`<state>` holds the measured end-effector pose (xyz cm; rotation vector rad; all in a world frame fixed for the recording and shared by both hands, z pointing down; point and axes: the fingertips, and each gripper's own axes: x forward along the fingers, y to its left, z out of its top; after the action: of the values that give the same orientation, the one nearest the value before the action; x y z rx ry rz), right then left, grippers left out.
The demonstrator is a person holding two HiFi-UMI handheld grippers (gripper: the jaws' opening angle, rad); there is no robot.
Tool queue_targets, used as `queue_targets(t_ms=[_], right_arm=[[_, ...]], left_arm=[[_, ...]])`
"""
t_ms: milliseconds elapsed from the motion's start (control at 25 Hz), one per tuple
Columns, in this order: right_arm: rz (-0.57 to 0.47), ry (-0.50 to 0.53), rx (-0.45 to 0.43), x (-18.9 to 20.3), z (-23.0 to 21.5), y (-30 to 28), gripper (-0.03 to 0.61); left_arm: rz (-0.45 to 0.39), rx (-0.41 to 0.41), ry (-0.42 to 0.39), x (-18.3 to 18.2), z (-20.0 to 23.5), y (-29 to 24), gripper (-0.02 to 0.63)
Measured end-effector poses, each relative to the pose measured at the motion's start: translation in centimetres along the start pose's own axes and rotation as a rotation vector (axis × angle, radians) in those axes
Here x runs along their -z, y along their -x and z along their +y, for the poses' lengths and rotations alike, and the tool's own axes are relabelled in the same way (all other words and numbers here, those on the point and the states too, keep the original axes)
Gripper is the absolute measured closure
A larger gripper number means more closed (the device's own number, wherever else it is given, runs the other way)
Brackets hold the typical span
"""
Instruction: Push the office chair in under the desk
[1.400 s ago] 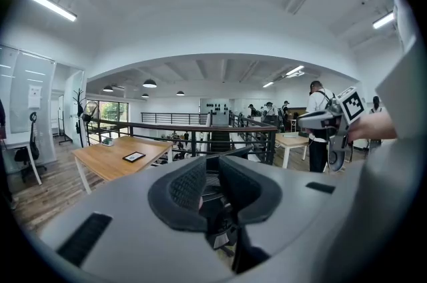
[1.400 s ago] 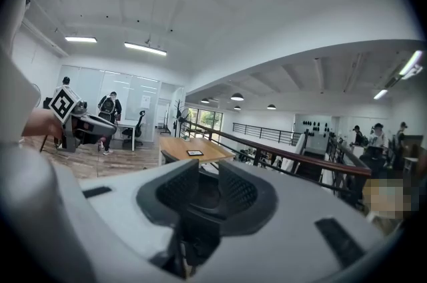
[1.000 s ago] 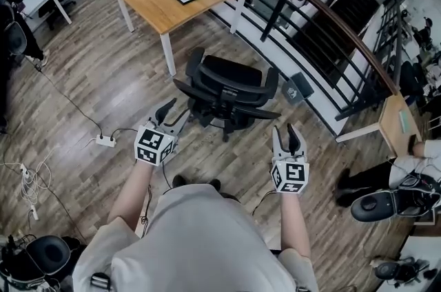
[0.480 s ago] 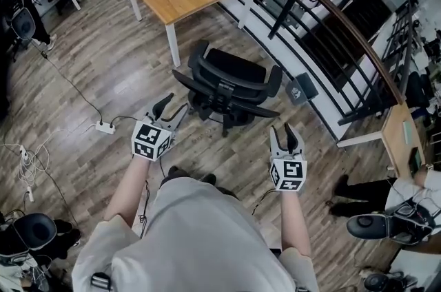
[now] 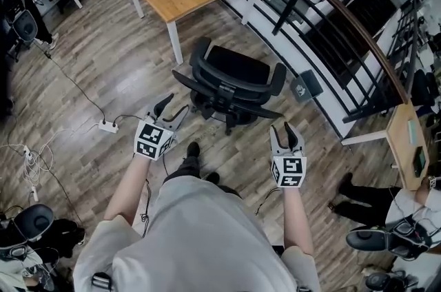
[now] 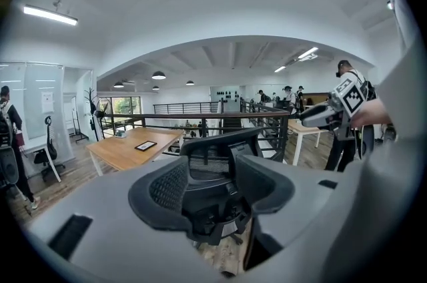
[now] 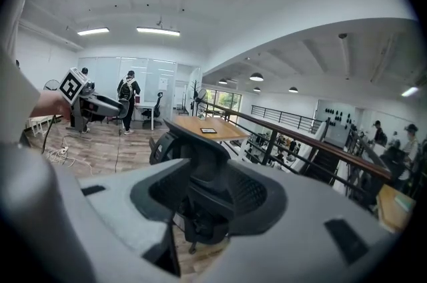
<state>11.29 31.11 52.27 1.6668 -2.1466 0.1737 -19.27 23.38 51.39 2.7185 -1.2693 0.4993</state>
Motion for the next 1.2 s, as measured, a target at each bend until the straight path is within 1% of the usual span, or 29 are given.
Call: queue_targets(t_ms=[120,240,320,440,600,760,960,1080,1200], right_arm=[[0.042,0.008,-0.005,1.1,-0.1,-1.4,0.42],[0.098,0.024,-0.025,2.3,-0.1,-3.0,0.42],[0.136,0.058,-0.044,3.1,-0.1,-4.2,0.42],[0.2,0.146,-0.069,4.2,0.0,-6.2,0.42],[0.32,0.267,-0.123,6.5,-0.4,-8.9,0.417],[0.422,0.341,-0.19,7.8,-0.7,-10.8,0.391],[0.57,0.494,-0.27,10.8,-0.2,-13.5,0.379],[0.637,0.576,-0.313,12.9,0.4,-15.1,0.379],[0.688,0.662,-0.336,14.3,1.0,-16.2,0.379]], left_arm=[[0.029,0.018,-0.037,0.7,0.8,-1.7,0.39],[0.079,0.05,-0.117,1.8,1.7,-3.8,0.385],[0.121,0.075,-0.181,2.9,2.5,-5.3,0.381],[0.189,0.117,-0.279,4.8,3.7,-7.7,0.377],[0.276,0.192,-0.444,6.8,4.9,-11.1,0.367],[0.382,0.275,-0.655,9.5,5.6,-13.8,0.362],[0.459,0.335,-0.903,12.1,6.7,-16.2,0.353],[0.494,0.376,-1.004,13.8,7.0,-17.8,0.354],[0.526,0.435,-1.074,15.2,7.2,-18.7,0.377]])
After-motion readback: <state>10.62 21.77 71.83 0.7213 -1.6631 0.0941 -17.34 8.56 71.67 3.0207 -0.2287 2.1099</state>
